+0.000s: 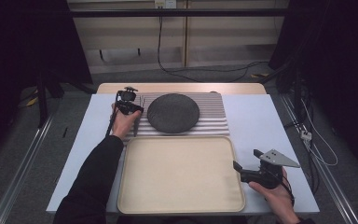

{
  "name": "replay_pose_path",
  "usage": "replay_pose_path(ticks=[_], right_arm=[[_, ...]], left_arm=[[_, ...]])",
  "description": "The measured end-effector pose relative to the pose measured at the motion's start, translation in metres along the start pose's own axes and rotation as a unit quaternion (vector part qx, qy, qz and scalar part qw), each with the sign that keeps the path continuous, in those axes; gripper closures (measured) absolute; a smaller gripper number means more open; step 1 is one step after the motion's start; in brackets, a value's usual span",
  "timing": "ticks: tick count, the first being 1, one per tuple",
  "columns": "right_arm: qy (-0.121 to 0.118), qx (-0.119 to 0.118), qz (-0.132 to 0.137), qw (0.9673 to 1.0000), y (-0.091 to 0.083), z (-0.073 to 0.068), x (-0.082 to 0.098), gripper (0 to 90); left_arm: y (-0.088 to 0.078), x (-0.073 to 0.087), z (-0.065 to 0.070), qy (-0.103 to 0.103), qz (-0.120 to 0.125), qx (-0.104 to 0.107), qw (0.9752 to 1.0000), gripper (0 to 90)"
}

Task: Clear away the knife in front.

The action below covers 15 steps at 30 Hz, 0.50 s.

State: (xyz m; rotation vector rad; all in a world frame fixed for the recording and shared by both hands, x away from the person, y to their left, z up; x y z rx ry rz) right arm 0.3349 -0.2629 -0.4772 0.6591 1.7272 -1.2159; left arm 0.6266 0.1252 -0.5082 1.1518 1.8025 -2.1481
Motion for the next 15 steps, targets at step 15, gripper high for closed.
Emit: replay_pose_path(ticks=[15], right_arm=[[0.0, 0.0, -0.001, 1.0, -0.0019, -0.0007, 0.0007, 8.2]], left_arm=[[0.0068, -0.0096, 0.0028, -0.009, -0.013, -0.007, 0.9999, 70.7]])
Point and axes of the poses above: each handheld gripper's, and its own axes: y roughly forward along the jaws, x roughly out of its underside, z roughly to its right, the point moved 7 cm from there along y, roughly forward along the jaws, and after that the axes turned 4 degrees about y, right-handed, at the moved point
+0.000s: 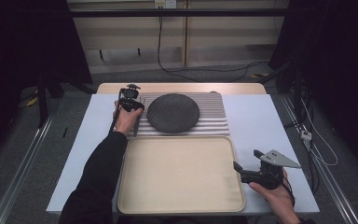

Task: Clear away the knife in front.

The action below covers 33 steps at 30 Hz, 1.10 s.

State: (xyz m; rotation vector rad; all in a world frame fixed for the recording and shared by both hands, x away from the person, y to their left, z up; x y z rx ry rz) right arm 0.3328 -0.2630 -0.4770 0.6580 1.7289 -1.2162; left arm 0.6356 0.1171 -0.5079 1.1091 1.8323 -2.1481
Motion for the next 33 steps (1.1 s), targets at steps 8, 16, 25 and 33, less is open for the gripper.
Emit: replay_pose_path(ticks=[8, 16, 25, 33], right_arm=[[0.0, 0.0, 0.001, 1.0, -0.0005, 0.0004, 0.0003, 8.2], [0.001, 0.0, 0.001, 1.0, -0.001, 0.0009, 0.0005, 8.2], [0.0, 0.002, 0.001, 1.0, -0.0007, 0.001, 0.0003, 8.2], [0.0, 0.003, 0.001, 1.0, -0.0003, 0.0011, 0.0003, 8.2]], left_arm=[[-0.0006, -0.0015, 0.0003, -0.01, -0.022, 0.004, 0.9997, 76.3], [-0.0004, -0.0039, 0.0022, 0.003, -0.041, 0.003, 0.9992, 79.8], [-0.0006, -0.0039, 0.0007, 0.004, -0.037, 0.019, 0.9991, 80.0], [-0.0032, -0.0026, -0.0003, 0.012, -0.039, 0.019, 0.999, 80.1]])
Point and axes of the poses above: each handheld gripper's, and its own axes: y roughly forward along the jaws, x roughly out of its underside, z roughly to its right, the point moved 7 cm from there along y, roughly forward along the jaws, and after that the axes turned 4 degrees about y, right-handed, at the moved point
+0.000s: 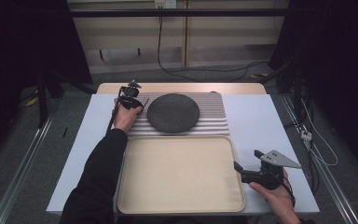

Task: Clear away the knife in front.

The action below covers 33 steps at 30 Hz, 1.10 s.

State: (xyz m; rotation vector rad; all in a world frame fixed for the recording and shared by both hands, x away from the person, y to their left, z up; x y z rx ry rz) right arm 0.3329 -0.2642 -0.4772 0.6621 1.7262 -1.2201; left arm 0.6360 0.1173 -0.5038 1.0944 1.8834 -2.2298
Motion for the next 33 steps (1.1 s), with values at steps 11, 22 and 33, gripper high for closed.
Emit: replay_pose_path(ticks=[11, 22, 33], right_arm=[[0.0, 0.0, -0.001, 1.0, 0.0, 0.0, 0.0, 8.2], [0.001, 0.0, 0.0, 1.0, 0.0, 0.0, 0.0, 8.3], [-0.001, 0.001, 0.0, 1.0, -0.001, -0.001, -0.001, 8.2]], left_arm=[[-0.01, -0.001, 0.003, 0.018, 0.001, 0.014, 0.9997, 80.1], [-0.034, 0.0, 0.006, 0.023, 0.027, 0.024, 0.9991, 80.1], [-0.056, 0.01, 0.009, 0.038, 0.046, 0.027, 0.9979, 80.1]])
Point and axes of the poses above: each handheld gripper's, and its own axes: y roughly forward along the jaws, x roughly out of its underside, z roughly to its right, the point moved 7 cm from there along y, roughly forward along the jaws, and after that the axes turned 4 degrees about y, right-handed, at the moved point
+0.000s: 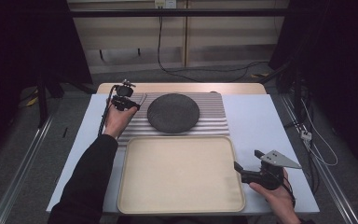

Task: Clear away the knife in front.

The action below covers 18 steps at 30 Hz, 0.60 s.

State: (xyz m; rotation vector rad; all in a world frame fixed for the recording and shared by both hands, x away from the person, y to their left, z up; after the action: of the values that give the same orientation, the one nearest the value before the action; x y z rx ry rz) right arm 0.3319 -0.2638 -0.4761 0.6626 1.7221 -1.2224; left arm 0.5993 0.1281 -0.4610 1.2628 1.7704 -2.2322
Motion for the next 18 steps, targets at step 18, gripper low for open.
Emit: replay_pose_path(ticks=[18], right_arm=[[-0.007, 0.004, 0.002, 1.0, -0.002, -0.003, -0.001, 8.2]], left_arm=[[-0.035, 0.007, 0.026, 0.036, 0.027, 0.012, 0.9989, 80.0]])
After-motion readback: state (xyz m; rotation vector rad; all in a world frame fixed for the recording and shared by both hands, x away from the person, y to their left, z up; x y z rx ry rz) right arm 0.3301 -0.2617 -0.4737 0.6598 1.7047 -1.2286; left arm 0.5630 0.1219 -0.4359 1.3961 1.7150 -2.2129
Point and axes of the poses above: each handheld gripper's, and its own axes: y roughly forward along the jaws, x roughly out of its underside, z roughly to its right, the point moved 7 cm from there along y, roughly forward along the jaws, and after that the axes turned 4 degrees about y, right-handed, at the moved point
